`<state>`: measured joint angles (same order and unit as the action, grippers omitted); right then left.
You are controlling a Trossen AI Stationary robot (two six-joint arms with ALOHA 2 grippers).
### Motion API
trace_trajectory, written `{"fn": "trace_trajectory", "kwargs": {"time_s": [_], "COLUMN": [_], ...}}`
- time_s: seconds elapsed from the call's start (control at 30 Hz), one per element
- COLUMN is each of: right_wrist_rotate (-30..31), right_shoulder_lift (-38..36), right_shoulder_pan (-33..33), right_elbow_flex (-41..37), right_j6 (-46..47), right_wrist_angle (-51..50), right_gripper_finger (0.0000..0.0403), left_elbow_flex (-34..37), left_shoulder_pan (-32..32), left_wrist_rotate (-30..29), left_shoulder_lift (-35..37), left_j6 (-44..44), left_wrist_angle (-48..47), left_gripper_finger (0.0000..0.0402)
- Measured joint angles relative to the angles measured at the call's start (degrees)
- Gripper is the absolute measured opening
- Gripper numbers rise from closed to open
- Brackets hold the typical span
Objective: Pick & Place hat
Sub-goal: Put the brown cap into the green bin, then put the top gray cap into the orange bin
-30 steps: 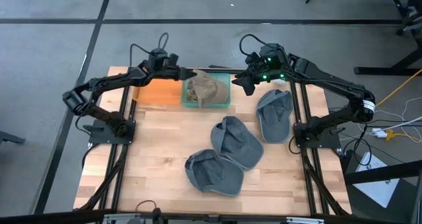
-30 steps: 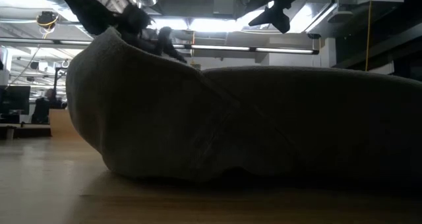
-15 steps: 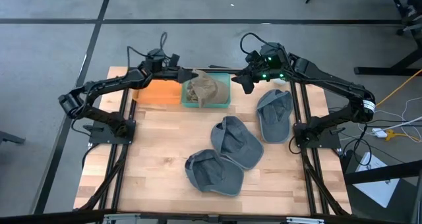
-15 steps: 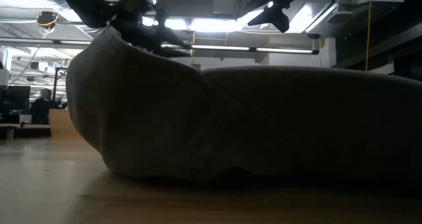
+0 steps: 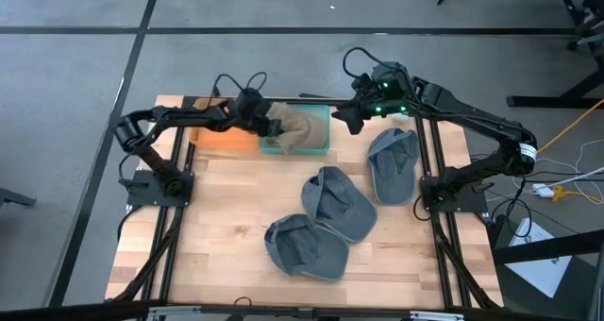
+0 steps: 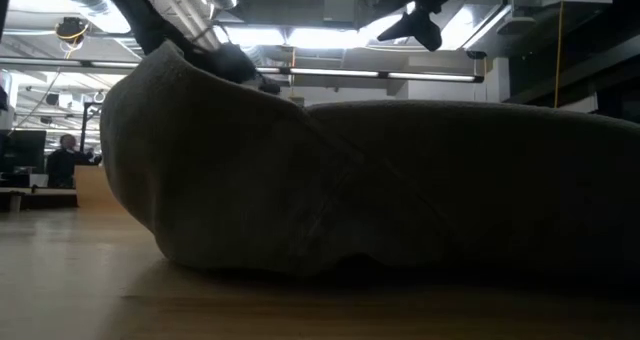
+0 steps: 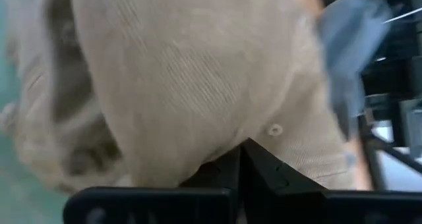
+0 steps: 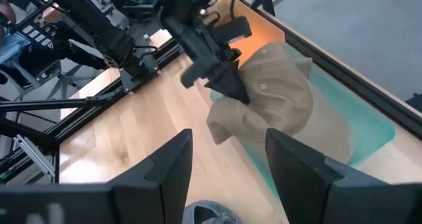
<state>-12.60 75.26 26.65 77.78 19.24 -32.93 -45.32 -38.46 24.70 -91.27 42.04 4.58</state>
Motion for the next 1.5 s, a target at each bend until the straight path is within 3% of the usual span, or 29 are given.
{"fn": "trace_trajectory", "kwargs": {"time_s": [0.23,0.5,0.73,1.07,1.33,1.5], "right_wrist_rotate": [0.02,0.01,0.00,-0.91,0.06,8.28], "right_shoulder_lift": [0.00,0.00,0.00,0.00,0.00,0.00], "right_shoulder_pan": [0.00,0.00,0.00,-1.19,-10.60,-18.76], "right_elbow_flex": [0.00,0.00,0.00,0.00,0.00,0.00], "right_j6": [-0.38,-0.38,-0.43,-1.22,2.23,7.39], "right_wrist_angle": [-1.30,-2.22,-4.03,-15.19,-16.32,-21.78], "right_gripper_finger": [0.0190,0.0190,0.0190,0.0190,0.0190,0.0190], "left_elbow_flex": [-0.02,-0.02,0.00,0.00,0.02,0.05], "left_shoulder_pan": [0.00,-0.60,-1.05,-0.54,4.68,12.25], "left_wrist_rotate": [0.40,0.43,0.40,0.82,13.48,11.93], "left_shoulder_lift": [-4.39,-1.32,7.74,24.00,32.47,36.41], "left_j6": [-1.70,-0.85,-0.81,-1.22,-0.82,-2.22], "left_wrist_angle": [2.17,5.54,5.50,5.57,9.40,13.00], "left_gripper_finger": [0.0002,0.0002,0.0004,0.0008,0.0013,0.0015]}}
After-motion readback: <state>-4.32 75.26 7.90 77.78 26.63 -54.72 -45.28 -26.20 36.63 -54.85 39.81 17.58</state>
